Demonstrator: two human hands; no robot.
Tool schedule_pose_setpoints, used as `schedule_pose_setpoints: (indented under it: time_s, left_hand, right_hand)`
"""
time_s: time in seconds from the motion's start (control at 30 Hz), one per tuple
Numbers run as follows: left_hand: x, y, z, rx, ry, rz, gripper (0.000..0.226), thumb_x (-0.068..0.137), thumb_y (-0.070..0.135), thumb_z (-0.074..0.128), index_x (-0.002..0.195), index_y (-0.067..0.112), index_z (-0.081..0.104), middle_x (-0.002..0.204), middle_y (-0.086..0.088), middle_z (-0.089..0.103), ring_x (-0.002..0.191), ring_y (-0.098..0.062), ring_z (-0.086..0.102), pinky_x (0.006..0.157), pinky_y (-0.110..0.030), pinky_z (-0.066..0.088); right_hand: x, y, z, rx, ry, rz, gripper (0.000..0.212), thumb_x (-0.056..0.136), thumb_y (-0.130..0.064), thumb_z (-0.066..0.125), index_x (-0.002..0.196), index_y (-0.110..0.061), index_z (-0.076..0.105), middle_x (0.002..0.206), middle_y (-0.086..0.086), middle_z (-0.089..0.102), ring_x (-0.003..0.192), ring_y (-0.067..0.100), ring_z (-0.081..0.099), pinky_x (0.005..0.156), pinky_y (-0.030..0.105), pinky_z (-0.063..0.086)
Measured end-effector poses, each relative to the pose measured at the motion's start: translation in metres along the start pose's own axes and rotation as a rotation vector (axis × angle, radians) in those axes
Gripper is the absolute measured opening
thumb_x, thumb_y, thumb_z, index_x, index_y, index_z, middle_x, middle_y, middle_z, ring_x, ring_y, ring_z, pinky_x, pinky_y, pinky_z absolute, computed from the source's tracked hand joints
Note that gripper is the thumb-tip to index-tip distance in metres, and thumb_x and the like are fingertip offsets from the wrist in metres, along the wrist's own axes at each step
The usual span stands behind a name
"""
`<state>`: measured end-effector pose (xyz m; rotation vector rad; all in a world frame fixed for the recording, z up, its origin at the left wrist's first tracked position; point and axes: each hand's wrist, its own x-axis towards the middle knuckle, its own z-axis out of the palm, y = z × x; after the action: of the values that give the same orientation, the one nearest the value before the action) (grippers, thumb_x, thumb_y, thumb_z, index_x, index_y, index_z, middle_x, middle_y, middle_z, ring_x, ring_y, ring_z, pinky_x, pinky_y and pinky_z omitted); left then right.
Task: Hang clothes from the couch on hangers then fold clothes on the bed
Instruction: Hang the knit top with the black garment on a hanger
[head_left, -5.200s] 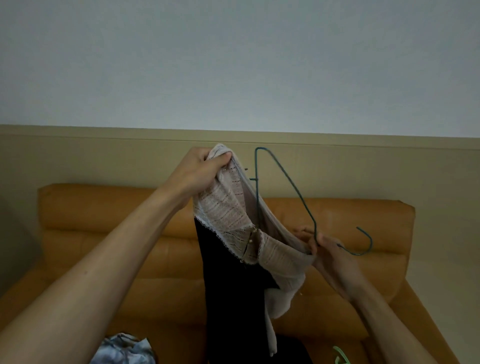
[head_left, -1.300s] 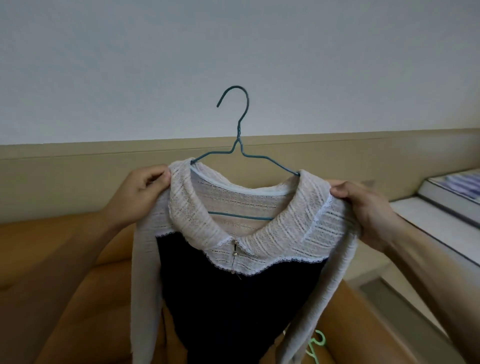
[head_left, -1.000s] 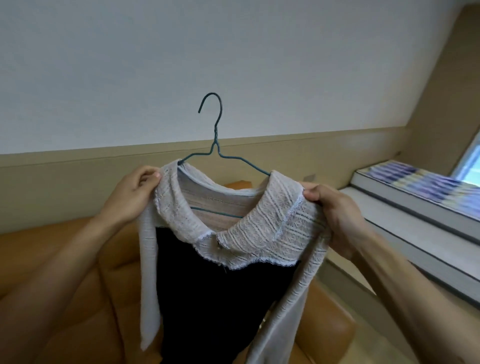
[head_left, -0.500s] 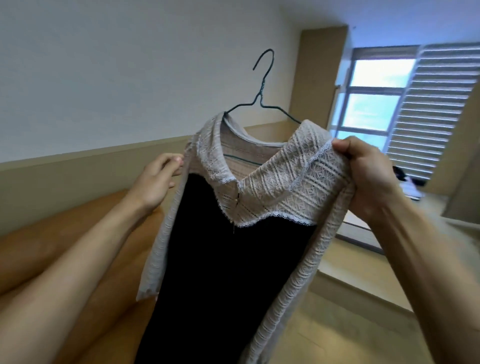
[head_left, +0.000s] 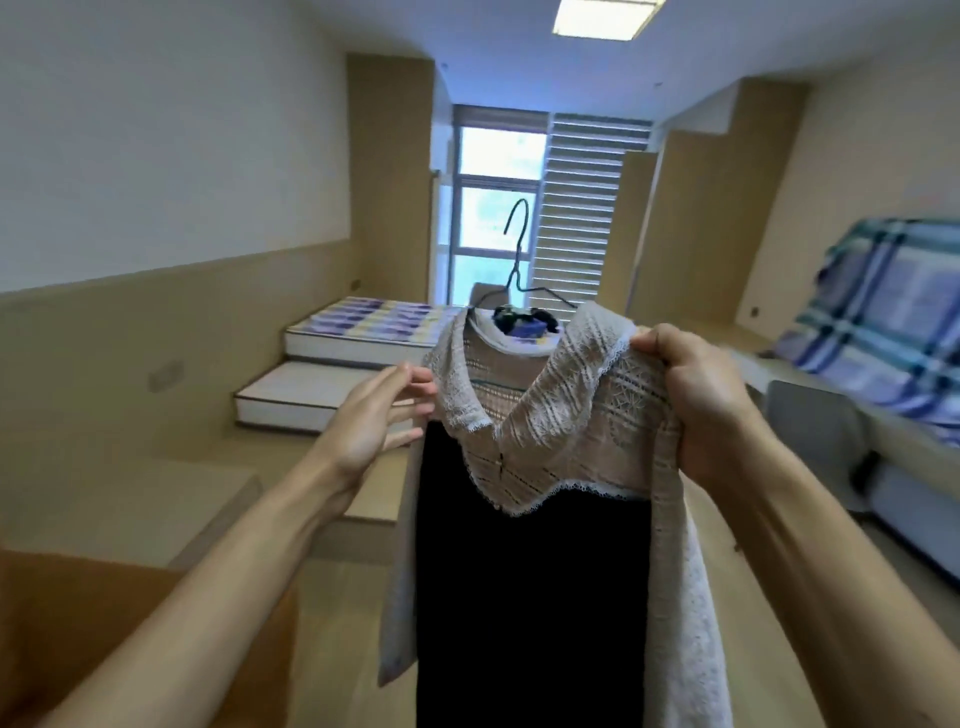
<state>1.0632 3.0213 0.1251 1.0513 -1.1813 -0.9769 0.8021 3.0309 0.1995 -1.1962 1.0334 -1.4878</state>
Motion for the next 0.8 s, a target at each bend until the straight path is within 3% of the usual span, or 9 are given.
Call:
schedule_pose_setpoints:
  time_s: [0.13,0.23,0.37,0.47,0.53,0.6,0.8]
  left_hand:
    - [0.058,-0.034,0.052,-0.065,-0.133,-0.045,0.038,0.107,0.04,0.039,0.108,0.018,0.07,0.118,-0.006,0.073,0.114,-0.024,0.067,0.107,-0.049,0.048]
    - [0.113,-0.056,0.085,-0.103,-0.214,-0.079,0.041,0.107,0.04,0.038,0.113,0.014,0.069,0.12,-0.009,0.072,0.112,-0.023,0.069,0.106,-0.048,0.049]
    - [0.185,-0.075,0.134,-0.121,-0.306,-0.112,0.04,0.107,0.04,0.039,0.114,0.013,0.068,0.118,-0.01,0.072,0.112,-0.023,0.068,0.105,-0.049,0.049]
    - [0.232,-0.083,0.17,-0.112,-0.372,-0.126,0.039,0.108,0.039,0.039,0.112,0.013,0.068,0.12,-0.012,0.071,0.113,-0.023,0.068,0.106,-0.049,0.048]
    - [0.262,-0.088,0.195,-0.109,-0.403,-0.142,0.039,0.108,0.038,0.039,0.116,0.012,0.067,0.122,-0.013,0.07,0.114,-0.024,0.067,0.107,-0.05,0.047]
    - [0.29,-0.094,0.221,-0.095,-0.427,-0.149,0.039,0.108,0.037,0.038,0.119,0.011,0.066,0.121,-0.011,0.071,0.115,-0.024,0.066,0.109,-0.051,0.046]
    - [0.363,-0.121,0.311,-0.066,-0.462,-0.12,0.036,0.108,0.036,0.039,0.115,0.016,0.067,0.118,-0.005,0.072,0.114,-0.02,0.066,0.109,-0.048,0.047]
  right_hand:
    - [0.047,0.024,-0.035,-0.186,0.165,-0.086,0.036,0.088,-0.019,0.058,0.056,-0.029,0.072,0.074,0.003,0.064,0.078,0.025,0.058,0.074,0.041,0.049]
    - [0.089,0.041,-0.057,-0.275,0.291,-0.077,0.042,0.089,-0.023,0.06,0.05,-0.034,0.067,0.077,0.005,0.059,0.08,0.024,0.055,0.076,0.041,0.045]
    - [0.148,0.052,-0.091,-0.331,0.382,-0.07,0.011,0.075,-0.033,0.055,0.07,-0.024,0.06,0.081,0.004,0.052,0.079,0.021,0.048,0.073,0.039,0.037]
    - [0.189,0.058,-0.119,-0.369,0.481,-0.064,0.04,0.074,-0.031,0.052,0.086,0.007,0.053,0.083,0.004,0.05,0.078,0.019,0.046,0.072,0.038,0.036]
    - [0.215,0.062,-0.141,-0.381,0.536,-0.052,0.038,0.069,-0.035,0.052,0.08,0.002,0.055,0.081,0.004,0.05,0.076,0.021,0.045,0.069,0.04,0.035]
    - [0.241,0.066,-0.161,-0.371,0.57,-0.057,0.024,0.067,-0.038,0.053,0.079,-0.019,0.059,0.082,0.005,0.049,0.075,0.022,0.043,0.068,0.042,0.035]
    - [0.326,0.082,-0.229,-0.327,0.617,-0.146,0.021,0.09,-0.021,0.047,0.083,-0.008,0.061,0.081,0.009,0.05,0.073,0.023,0.044,0.067,0.041,0.035]
